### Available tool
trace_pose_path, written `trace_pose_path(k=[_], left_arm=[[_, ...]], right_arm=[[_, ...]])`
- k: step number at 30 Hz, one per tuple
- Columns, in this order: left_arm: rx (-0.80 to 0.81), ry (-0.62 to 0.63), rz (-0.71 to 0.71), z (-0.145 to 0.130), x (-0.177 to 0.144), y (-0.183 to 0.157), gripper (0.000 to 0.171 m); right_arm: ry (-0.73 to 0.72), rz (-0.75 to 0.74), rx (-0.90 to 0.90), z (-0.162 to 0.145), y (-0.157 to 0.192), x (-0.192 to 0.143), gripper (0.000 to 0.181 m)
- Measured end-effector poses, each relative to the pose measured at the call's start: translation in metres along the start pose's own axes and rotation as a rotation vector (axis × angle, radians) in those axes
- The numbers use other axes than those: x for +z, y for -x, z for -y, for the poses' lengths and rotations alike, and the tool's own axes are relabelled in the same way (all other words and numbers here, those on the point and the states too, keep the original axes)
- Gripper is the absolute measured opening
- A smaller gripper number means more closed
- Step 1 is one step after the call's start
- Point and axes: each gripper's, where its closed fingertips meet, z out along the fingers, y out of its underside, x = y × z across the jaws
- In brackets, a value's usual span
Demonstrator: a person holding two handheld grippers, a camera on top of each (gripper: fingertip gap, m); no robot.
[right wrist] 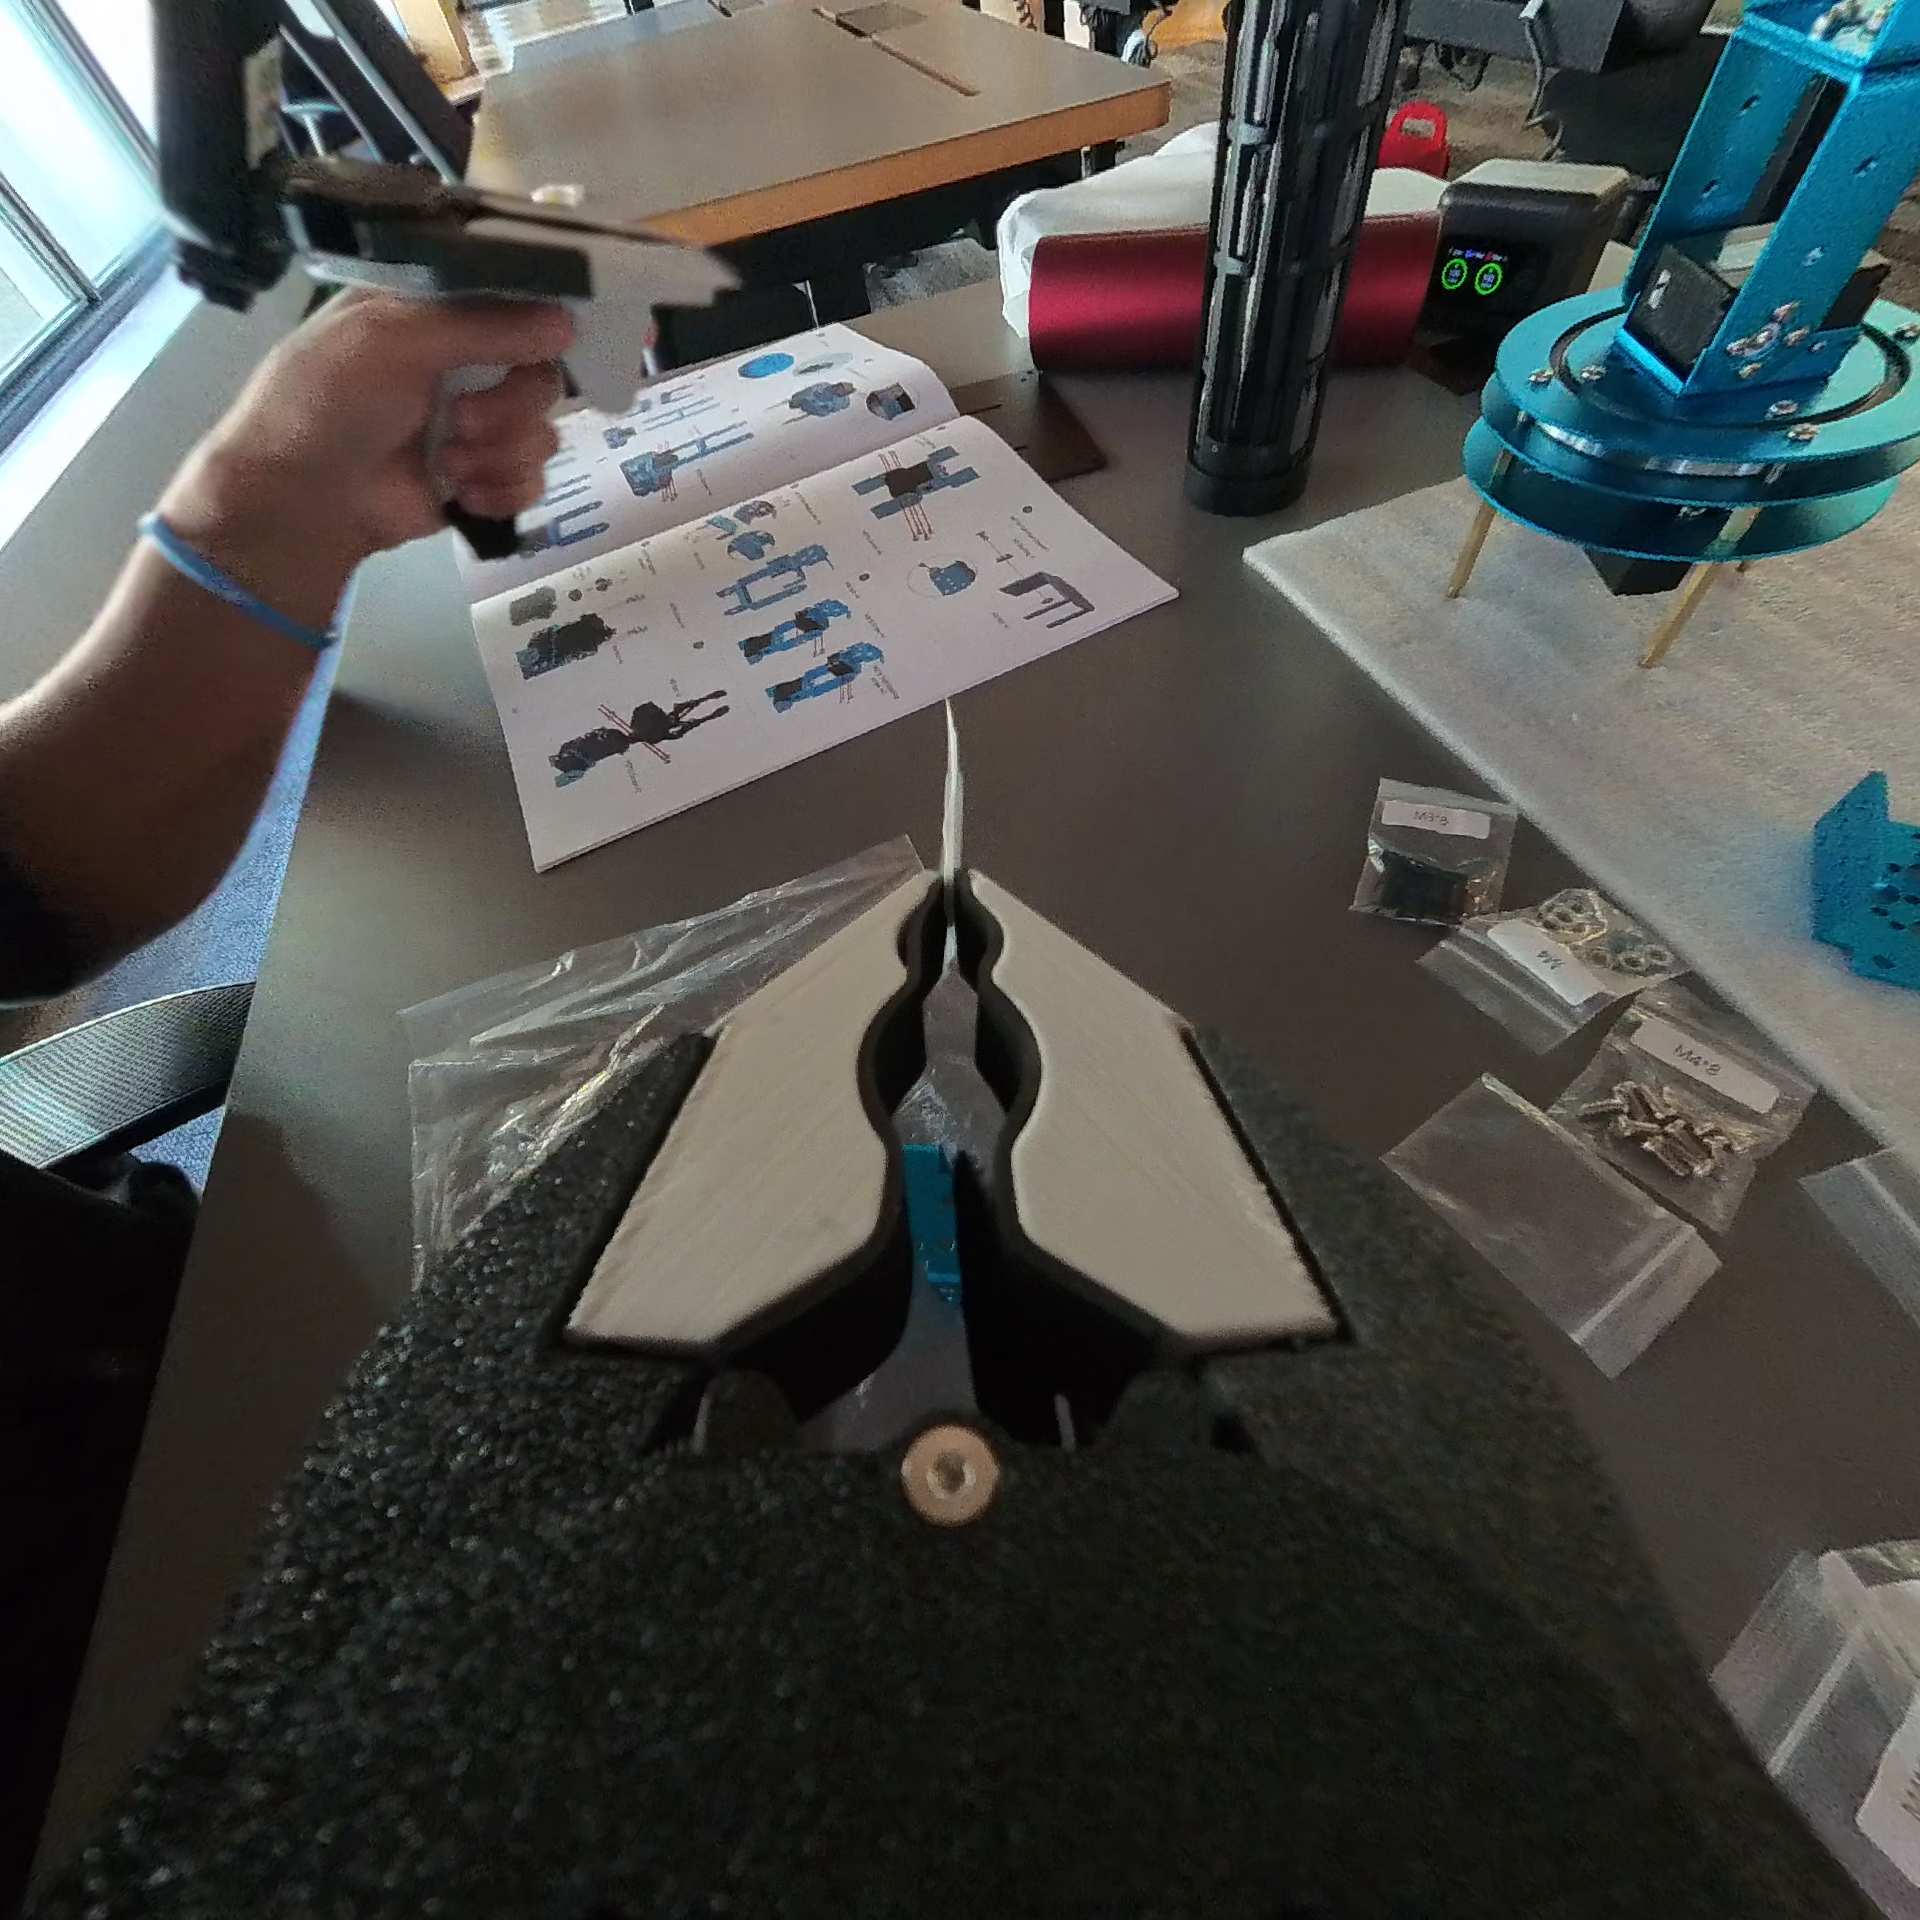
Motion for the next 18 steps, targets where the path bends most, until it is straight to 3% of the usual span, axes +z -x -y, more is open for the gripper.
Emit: trace_pose_path(k=[3, 7, 15, 18], left_arm=[[0.049, 0.100, -0.016, -0.030, -0.033, -0.018, 0.014], [0.103, 0.144, 0.014, -0.056, -0.072, -0.032, 0.021], [0.159, 0.102, 0.062, -0.070, -0.113, -0.057, 0.022], [0.172, 0.101, -0.002, -0.074, -0.121, -0.081, 0.025]], right_arm=[[-0.008, 0.013, 0.000, 0.002, 0.003, -0.001, 0.000], [-0.009, 0.053, 0.005, 0.003, 0.014, 0.003, 0.000], [0.048, 0.117, -0.018, -0.007, 0.048, 0.020, 0.000], [0.067, 0.137, -0.026, -0.012, 0.062, 0.026, 0.000]])
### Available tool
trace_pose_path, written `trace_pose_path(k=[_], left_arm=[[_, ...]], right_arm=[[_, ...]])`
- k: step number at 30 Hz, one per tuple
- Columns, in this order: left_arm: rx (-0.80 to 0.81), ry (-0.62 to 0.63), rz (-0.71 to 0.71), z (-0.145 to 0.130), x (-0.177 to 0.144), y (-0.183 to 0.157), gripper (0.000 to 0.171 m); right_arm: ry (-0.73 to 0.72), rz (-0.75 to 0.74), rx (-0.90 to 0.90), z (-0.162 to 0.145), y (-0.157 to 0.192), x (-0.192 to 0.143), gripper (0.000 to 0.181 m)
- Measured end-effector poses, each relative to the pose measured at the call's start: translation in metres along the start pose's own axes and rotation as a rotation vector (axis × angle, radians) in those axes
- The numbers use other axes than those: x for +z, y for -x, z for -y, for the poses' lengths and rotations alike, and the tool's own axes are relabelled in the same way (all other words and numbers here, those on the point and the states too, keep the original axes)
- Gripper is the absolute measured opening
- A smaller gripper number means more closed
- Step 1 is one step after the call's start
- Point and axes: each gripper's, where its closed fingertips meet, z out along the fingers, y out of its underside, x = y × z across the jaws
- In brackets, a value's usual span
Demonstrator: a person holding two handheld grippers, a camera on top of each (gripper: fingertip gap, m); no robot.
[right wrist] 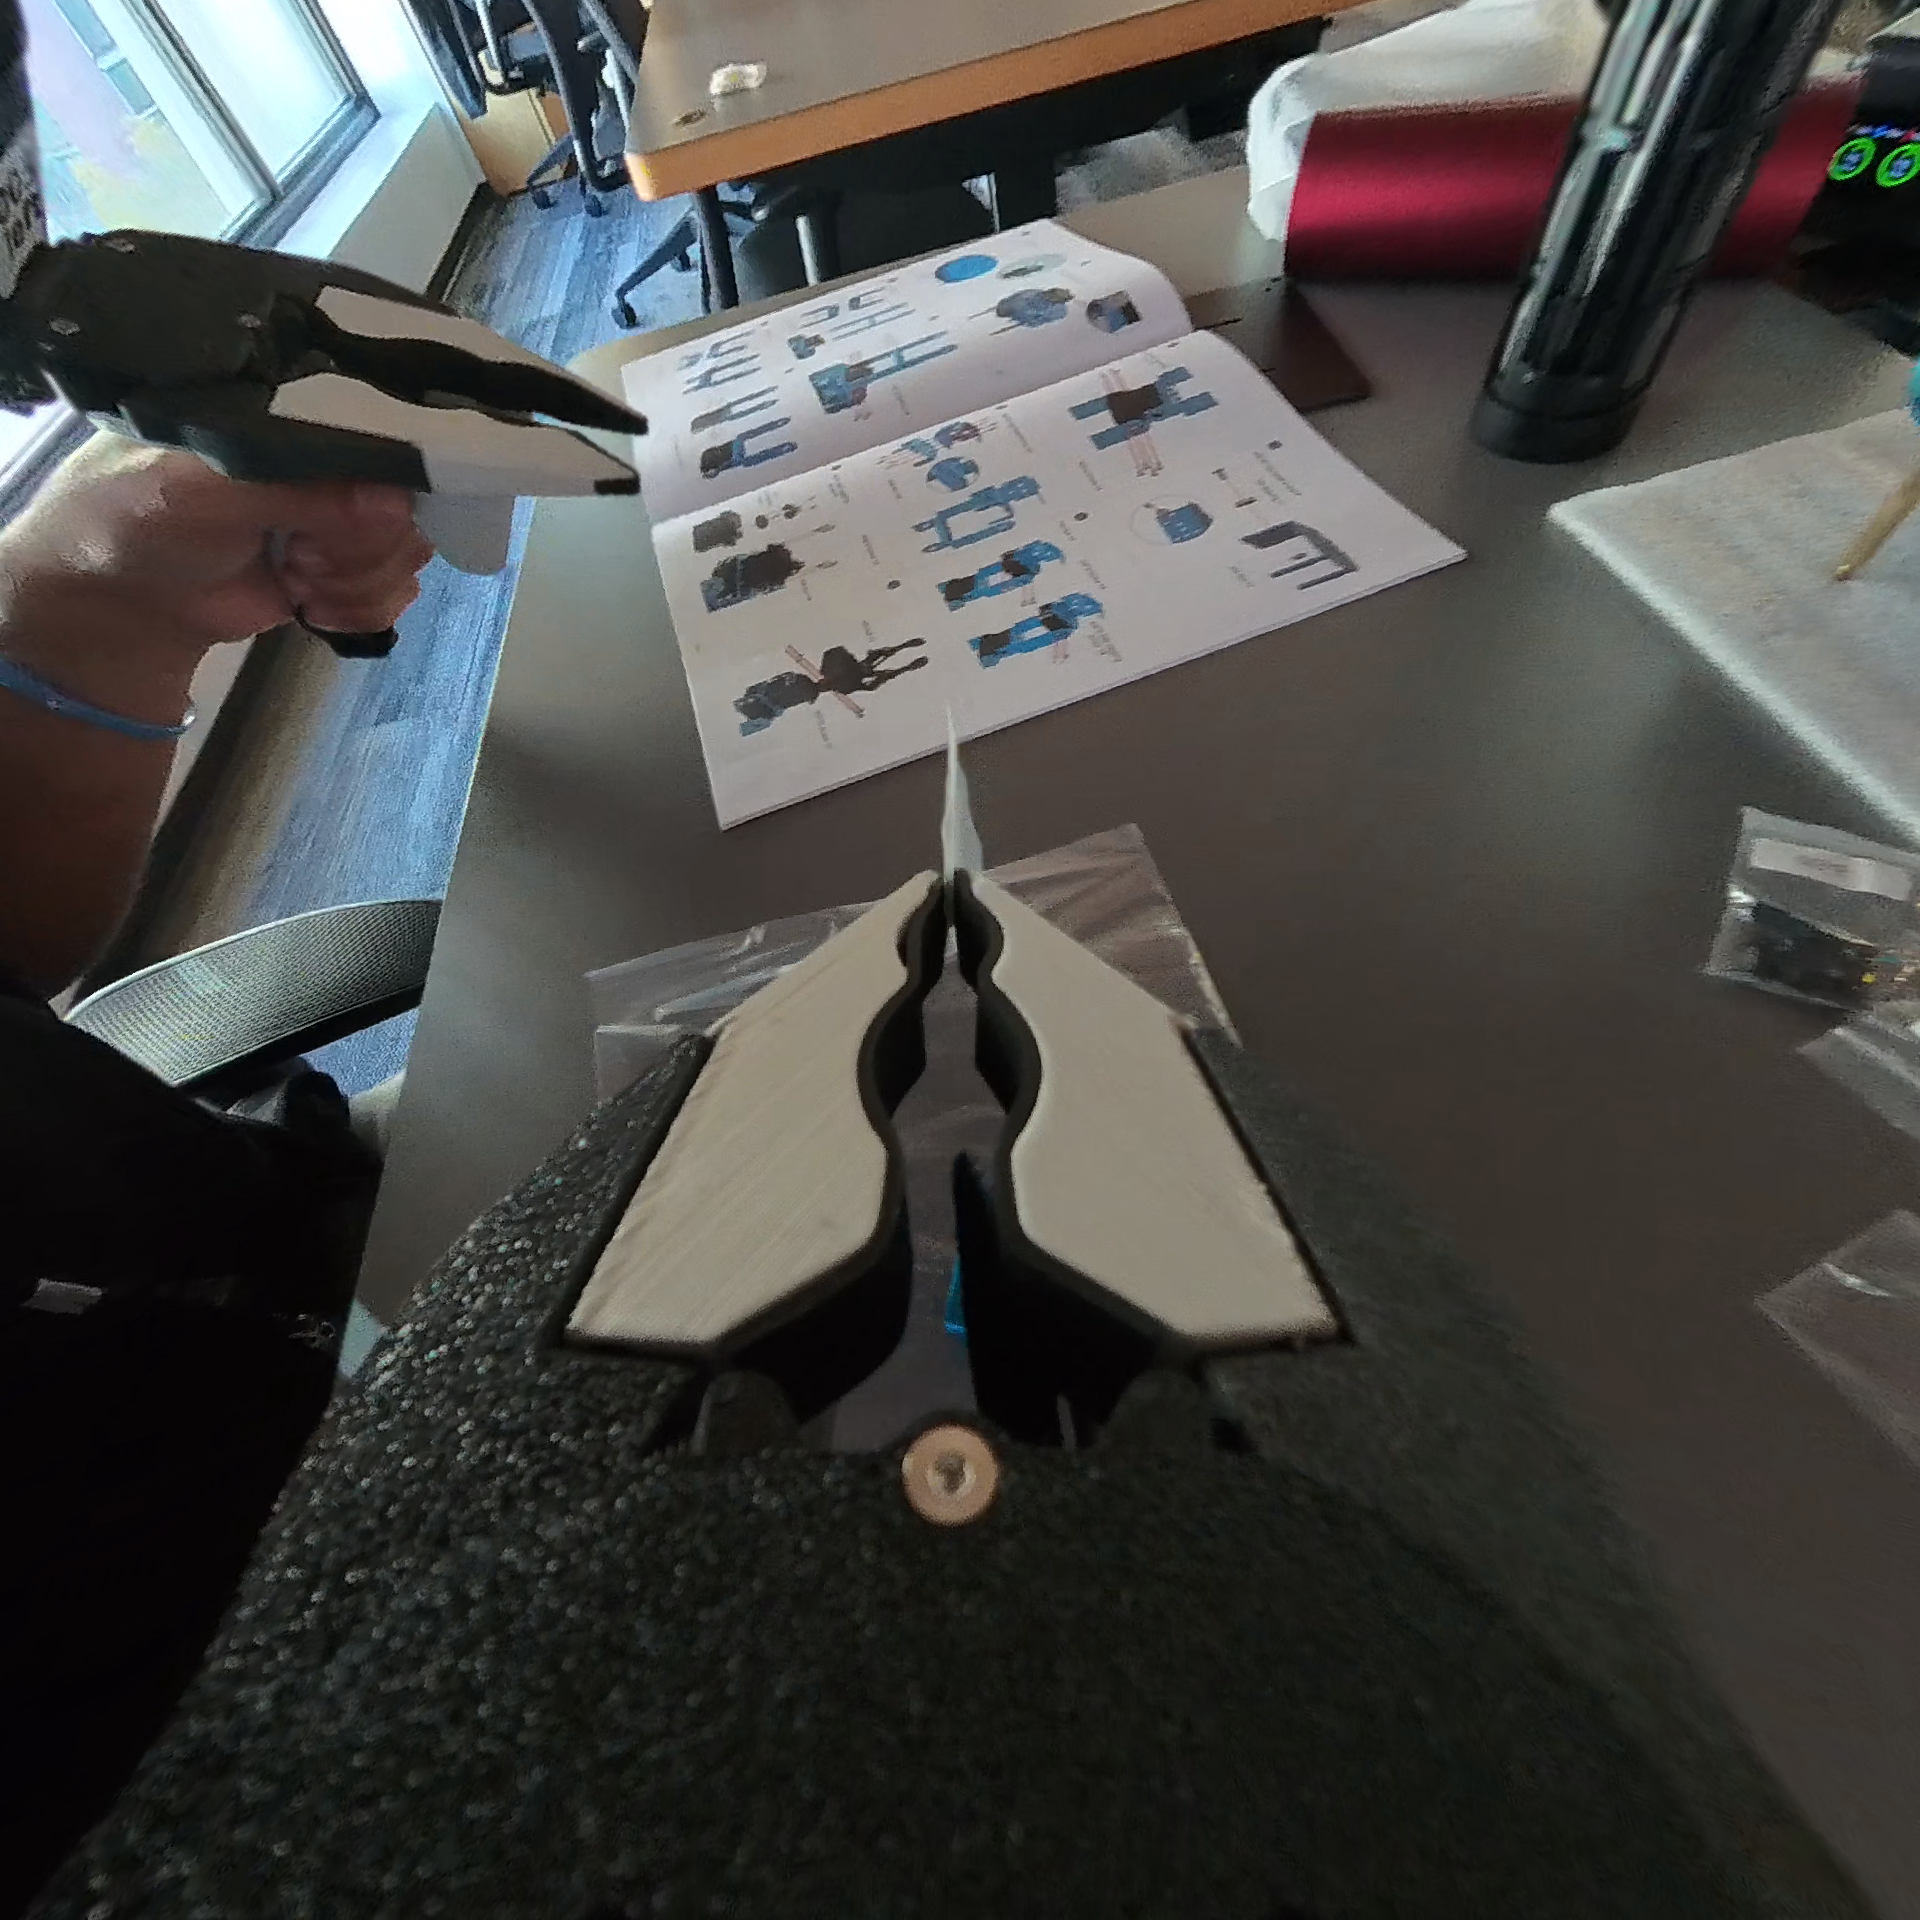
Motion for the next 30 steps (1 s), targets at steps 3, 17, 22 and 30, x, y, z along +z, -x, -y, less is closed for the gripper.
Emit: trace_pose_path(k=[3, 17, 22, 30], left_arm=[[0.047, 0.006, -0.026, -0.004, -0.007, -0.019, 0.026], [-0.007, 0.112, 0.076, -0.025, -0.031, 0.011, 0.027], [0.010, 0.108, 0.071, -0.024, -0.029, 0.005, 0.027], [0.011, 0.054, -0.027, -0.010, -0.025, -0.018, 0.027]], right_arm=[[0.016, 0.020, -0.018, -0.004, 0.013, 0.008, 0.001], [0.031, -0.055, -0.109, -0.011, 0.013, 0.015, 0.000], [0.024, -0.049, -0.095, -0.009, 0.012, 0.014, 0.000], [0.028, -0.042, -0.088, -0.009, 0.013, 0.014, 0.001]])
